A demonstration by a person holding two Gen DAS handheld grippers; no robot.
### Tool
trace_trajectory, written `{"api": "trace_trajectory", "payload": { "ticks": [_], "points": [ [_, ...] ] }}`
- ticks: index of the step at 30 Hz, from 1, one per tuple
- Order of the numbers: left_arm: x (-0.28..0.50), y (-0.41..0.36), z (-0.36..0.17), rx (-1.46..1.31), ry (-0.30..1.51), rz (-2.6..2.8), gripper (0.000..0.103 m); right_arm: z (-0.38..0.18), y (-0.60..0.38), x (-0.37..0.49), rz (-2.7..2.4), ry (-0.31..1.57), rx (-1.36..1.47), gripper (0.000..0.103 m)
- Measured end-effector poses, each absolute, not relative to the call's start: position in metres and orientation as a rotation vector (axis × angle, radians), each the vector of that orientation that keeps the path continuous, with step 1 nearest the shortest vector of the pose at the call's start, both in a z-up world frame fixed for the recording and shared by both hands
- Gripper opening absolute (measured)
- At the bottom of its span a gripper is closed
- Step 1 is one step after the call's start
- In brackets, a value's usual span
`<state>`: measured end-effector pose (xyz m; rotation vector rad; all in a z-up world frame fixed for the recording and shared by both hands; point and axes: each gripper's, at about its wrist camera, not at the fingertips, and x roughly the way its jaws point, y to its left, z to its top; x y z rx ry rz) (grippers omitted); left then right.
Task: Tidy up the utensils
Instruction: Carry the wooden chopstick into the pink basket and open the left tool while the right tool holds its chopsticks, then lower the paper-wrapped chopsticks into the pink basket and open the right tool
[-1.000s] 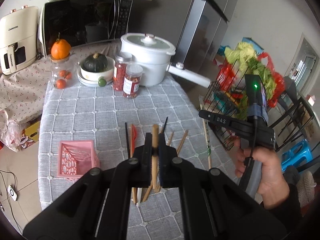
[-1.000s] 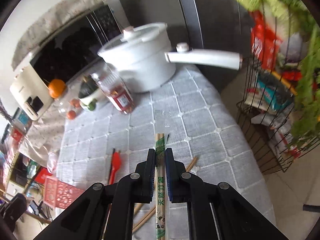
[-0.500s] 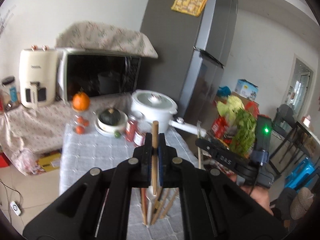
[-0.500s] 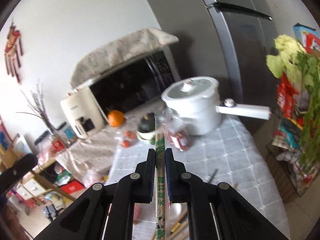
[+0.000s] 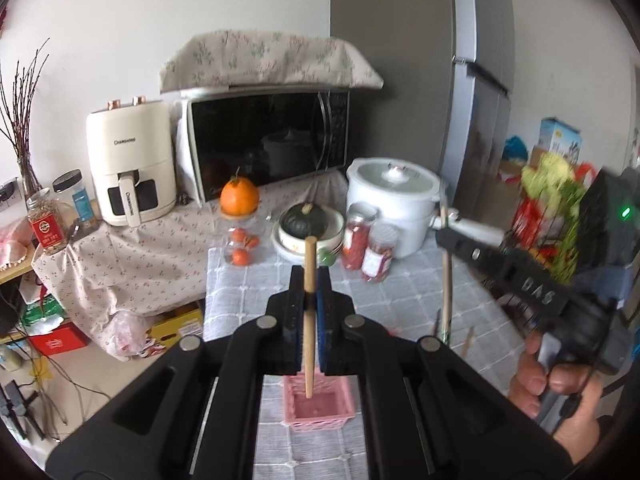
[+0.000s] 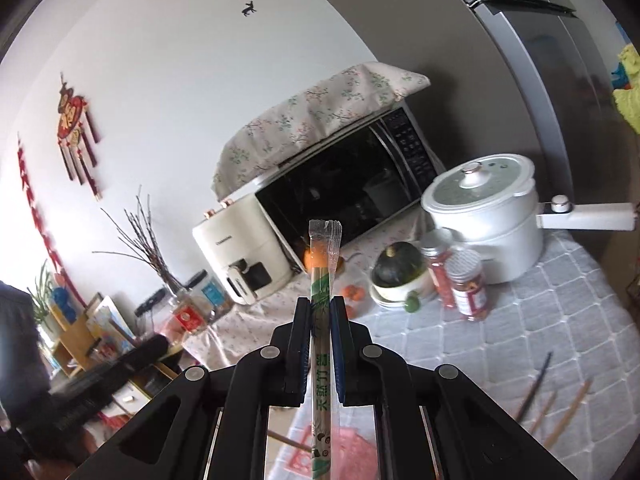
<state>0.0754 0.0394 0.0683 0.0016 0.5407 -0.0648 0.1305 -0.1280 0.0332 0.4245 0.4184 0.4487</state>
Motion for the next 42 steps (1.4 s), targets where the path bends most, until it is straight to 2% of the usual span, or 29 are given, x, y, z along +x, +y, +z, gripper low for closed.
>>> {"api": "trace_trajectory", "payload": {
  "ticks": [14,21,23,24,25,27,29,33,42],
  "points": [
    [0.115,0.077,0.006,-0.164,0.765,-0.134,0.006,-0.016,-0.071,0.177,0.346,0.420,0.396,0.010],
    [0.126,0.079,-0.004,-0.183,0.753,-0.157,0.006,-0.036,-0.051,0.184,0.338,0.460,0.325,0.010],
    [0.129,0.080,-0.005,-0.197,0.736,-0.159,0.006,-0.038,-0.050,0.183,0.345,0.469,0.318,0.013],
    [0.129,0.080,-0.006,-0.204,0.726,-0.161,0.010,-0.039,-0.052,0.182,0.350,0.476,0.322,0.014],
    [0.130,0.081,-0.006,-0.212,0.721,-0.162,0.020,-0.040,-0.054,0.181,0.357,0.481,0.330,0.015],
    [0.130,0.082,-0.007,-0.237,0.710,-0.162,0.034,-0.040,-0.060,0.179,0.362,0.492,0.344,0.020],
    [0.130,0.082,-0.006,-0.250,0.708,-0.161,0.039,-0.038,-0.067,0.176,0.363,0.497,0.361,0.038],
    [0.128,0.080,-0.005,-0.249,0.697,-0.150,0.052,-0.031,-0.082,0.170,0.371,0.494,0.388,0.040],
    [0.125,0.077,-0.014,-0.266,0.758,-0.159,0.053,-0.026,-0.118,0.167,0.378,0.591,0.441,0.042]
  ]
}}
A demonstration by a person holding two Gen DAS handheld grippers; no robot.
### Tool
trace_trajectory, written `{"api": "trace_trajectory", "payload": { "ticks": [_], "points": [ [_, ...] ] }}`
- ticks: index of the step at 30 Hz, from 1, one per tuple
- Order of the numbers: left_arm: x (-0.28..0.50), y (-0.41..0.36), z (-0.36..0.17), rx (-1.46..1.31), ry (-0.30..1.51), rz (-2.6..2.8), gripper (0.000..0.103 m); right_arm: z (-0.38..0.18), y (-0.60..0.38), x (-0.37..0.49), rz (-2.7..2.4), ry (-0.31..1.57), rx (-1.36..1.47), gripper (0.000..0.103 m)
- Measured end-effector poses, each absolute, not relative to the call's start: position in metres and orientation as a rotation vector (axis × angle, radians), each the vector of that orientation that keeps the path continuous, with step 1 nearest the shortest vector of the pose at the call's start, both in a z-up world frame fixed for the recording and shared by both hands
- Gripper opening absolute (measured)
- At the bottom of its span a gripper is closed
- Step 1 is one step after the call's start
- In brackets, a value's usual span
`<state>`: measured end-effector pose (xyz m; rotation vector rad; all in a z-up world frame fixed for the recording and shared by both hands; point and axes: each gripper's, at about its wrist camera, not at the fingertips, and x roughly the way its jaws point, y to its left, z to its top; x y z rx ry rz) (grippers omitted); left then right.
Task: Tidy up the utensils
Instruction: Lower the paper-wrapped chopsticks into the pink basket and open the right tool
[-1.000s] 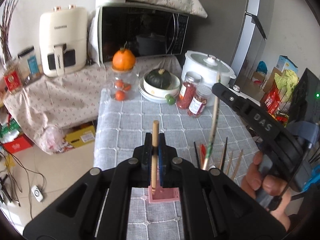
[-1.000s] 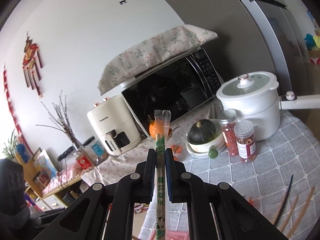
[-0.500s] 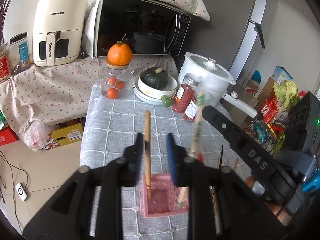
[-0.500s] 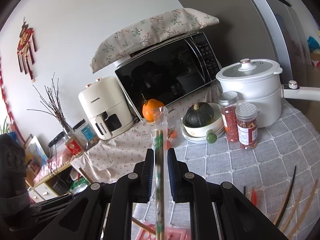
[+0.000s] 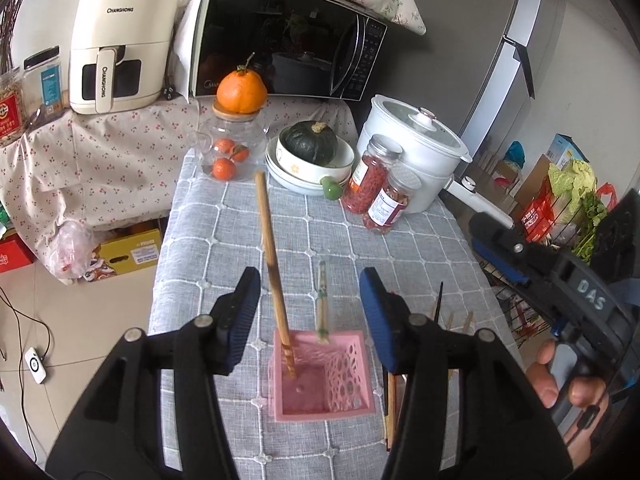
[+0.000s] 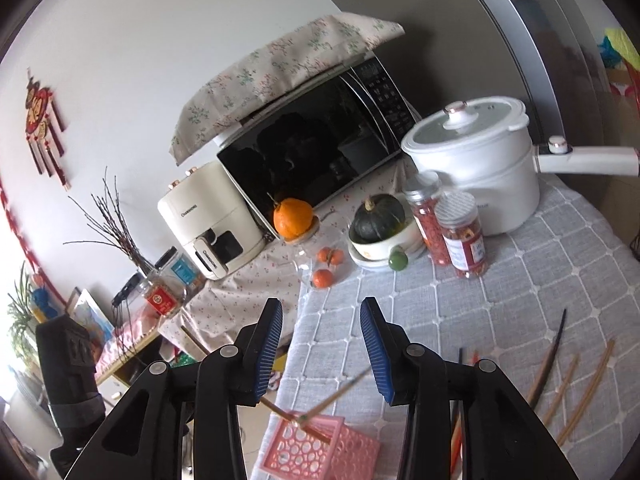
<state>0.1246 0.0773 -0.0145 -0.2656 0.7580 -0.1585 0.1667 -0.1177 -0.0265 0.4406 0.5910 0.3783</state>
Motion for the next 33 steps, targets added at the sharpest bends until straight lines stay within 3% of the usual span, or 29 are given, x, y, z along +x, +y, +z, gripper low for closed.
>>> {"api": "trace_trajectory", "payload": {
  "ticks": [6,13,21,22,27,33],
  "points": [
    [0.114,0.083,-0.012,-0.320,0.783,-0.176,0.053,-0.062,-0.124,0.202,0.376,0.813,0.486,0.042],
    [0.103,0.091,-0.004,-0.336,0.774,-0.191,0.053,-0.145,-0.116,0.278,0.436,1.188,0.783,0.040],
    [0.103,0.105,-0.007,-0.367,0.773,-0.169,0.053,-0.207,-0.096,0.330,0.298,1.368,0.837,0.023],
    [0.104,0.106,-0.008,-0.372,0.776,-0.167,0.053,-0.213,-0.095,0.332,0.298,1.379,0.855,0.012],
    [0.103,0.110,-0.010,-0.383,0.780,-0.157,0.053,-0.217,-0.100,0.331,0.367,1.327,0.983,0.007],
    [0.099,0.115,-0.006,-0.395,0.753,-0.141,0.053,-0.129,-0.103,0.293,0.441,1.006,0.828,0.005]
  ]
}}
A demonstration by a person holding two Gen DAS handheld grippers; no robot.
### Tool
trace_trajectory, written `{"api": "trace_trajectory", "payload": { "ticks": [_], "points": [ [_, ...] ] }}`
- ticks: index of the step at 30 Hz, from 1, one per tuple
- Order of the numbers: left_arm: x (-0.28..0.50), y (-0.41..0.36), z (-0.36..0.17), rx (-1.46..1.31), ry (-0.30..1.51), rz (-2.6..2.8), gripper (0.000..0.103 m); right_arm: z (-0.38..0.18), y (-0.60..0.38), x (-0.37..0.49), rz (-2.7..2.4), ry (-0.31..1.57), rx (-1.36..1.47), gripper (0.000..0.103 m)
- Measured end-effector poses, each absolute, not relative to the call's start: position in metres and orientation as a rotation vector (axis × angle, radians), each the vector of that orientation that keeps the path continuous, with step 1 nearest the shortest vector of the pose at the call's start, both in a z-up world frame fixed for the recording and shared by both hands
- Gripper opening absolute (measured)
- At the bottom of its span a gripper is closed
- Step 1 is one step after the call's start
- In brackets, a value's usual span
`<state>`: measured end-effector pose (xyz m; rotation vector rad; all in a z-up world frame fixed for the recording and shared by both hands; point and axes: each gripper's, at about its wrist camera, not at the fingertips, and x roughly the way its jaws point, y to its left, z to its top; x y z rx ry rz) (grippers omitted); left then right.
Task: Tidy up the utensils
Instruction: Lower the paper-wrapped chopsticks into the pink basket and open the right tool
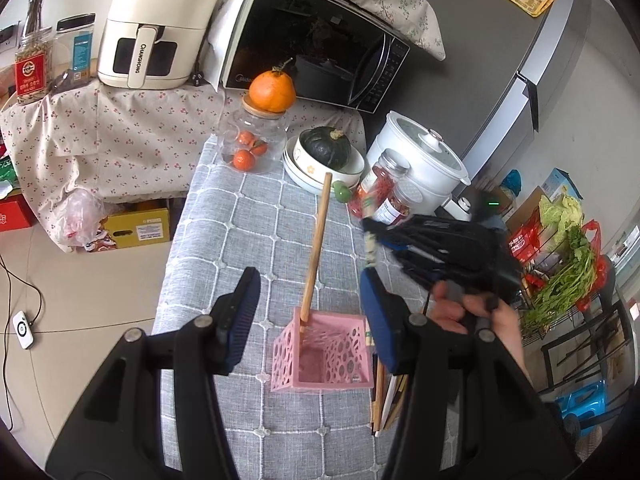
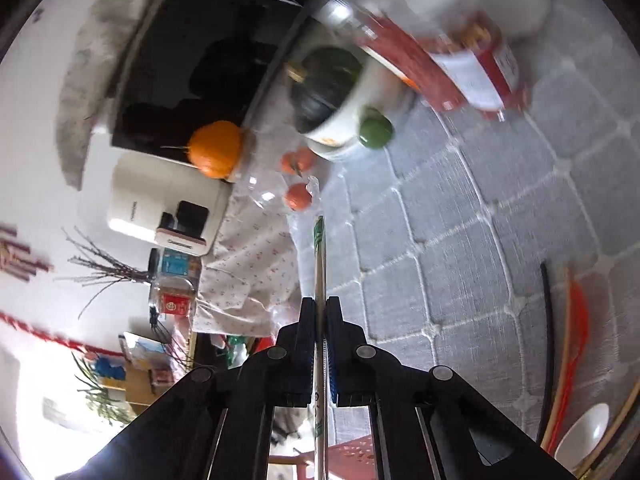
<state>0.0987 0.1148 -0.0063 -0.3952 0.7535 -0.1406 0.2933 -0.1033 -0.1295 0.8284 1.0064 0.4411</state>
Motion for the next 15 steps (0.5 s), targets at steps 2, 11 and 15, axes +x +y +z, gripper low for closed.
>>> {"api": "trace_trajectory", "payload": {
  "ticks": [2,11,15],
  "points": [
    [0.098,0.116,-0.006,-0.390,0.747,-0.127,0.053,-0.093,-0.102,0.268,0.462,0.852,0.750,0.005],
    [0.095,0.126,-0.012,-0.392,0.751,-0.080,0.053,-0.037,-0.055,0.175,0.256,0.430,0.330,0.005],
    [0.093,0.130,-0.013,-0.397,0.748,-0.070,0.053,-0.053,-0.026,0.152,0.184,0.343,0.196,0.005]
  ]
}}
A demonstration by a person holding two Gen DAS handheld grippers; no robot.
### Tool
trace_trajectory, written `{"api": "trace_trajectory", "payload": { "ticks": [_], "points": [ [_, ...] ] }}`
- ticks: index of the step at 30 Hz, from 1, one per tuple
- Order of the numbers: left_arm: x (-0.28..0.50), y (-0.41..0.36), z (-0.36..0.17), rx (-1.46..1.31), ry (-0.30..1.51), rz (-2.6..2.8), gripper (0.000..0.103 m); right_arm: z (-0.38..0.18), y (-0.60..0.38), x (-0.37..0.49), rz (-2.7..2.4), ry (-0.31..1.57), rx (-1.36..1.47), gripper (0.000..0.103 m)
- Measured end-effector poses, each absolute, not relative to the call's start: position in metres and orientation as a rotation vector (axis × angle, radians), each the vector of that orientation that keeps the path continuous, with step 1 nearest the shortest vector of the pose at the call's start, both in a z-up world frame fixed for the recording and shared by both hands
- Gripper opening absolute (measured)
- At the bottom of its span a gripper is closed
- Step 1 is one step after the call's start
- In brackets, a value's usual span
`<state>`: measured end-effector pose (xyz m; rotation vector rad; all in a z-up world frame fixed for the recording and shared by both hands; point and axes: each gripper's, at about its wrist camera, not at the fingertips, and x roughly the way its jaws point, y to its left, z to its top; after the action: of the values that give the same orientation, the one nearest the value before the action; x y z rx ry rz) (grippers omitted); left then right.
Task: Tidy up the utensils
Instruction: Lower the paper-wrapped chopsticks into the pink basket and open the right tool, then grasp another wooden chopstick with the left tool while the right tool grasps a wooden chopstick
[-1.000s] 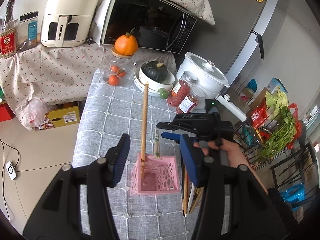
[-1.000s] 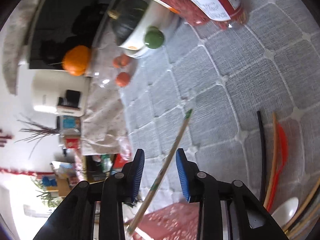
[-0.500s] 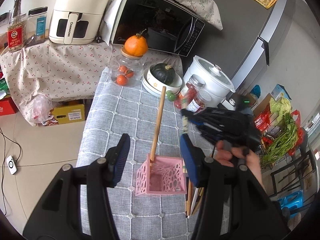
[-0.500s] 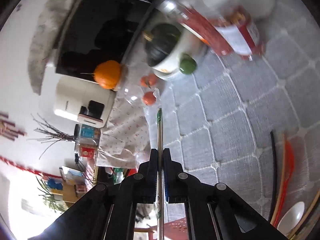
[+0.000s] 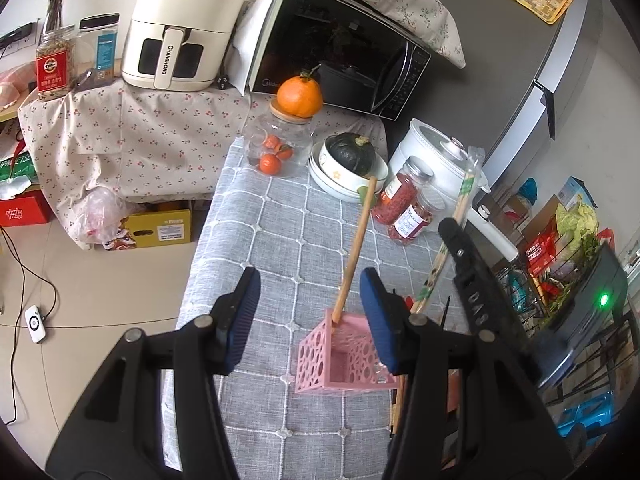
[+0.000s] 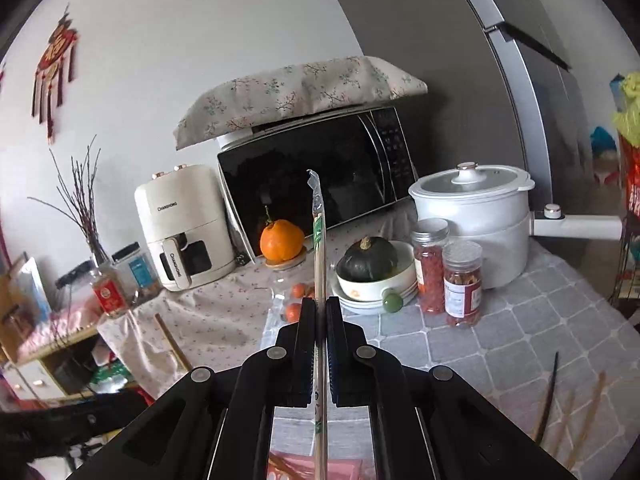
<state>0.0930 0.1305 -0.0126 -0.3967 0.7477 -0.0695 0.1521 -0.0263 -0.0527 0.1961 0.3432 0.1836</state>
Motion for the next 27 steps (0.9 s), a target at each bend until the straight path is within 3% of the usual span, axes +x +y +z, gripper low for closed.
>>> {"api": "trace_trajectory", "payload": {
  "ticks": [10,12,17,20,27],
  "points": [
    [0.092,0.134,-0.013,-0.404,0.761,-0.082,0.053,-0.077,-0.012,0.133,0.176,0.401,0.181,0.009],
    [0.092,0.131,-0.013,-0.393,0.770,-0.089,0.053,-0.071,-0.015,0.132,0.184,0.419,0.186,0.015],
    [0.090,0.121,-0.014,-0.361,0.798,-0.108,0.054,-0.040,-0.039,0.120,0.200,0.410,0.209,0.047],
    [0.086,0.113,-0.013,-0.330,0.817,-0.109,0.062,-0.020,-0.058,0.111,0.211,0.422,0.208,0.061],
    [0.075,0.080,-0.005,-0.238,0.853,-0.172,0.082,0.008,-0.124,0.096,0.163,0.547,0.189,0.084]
  ]
}}
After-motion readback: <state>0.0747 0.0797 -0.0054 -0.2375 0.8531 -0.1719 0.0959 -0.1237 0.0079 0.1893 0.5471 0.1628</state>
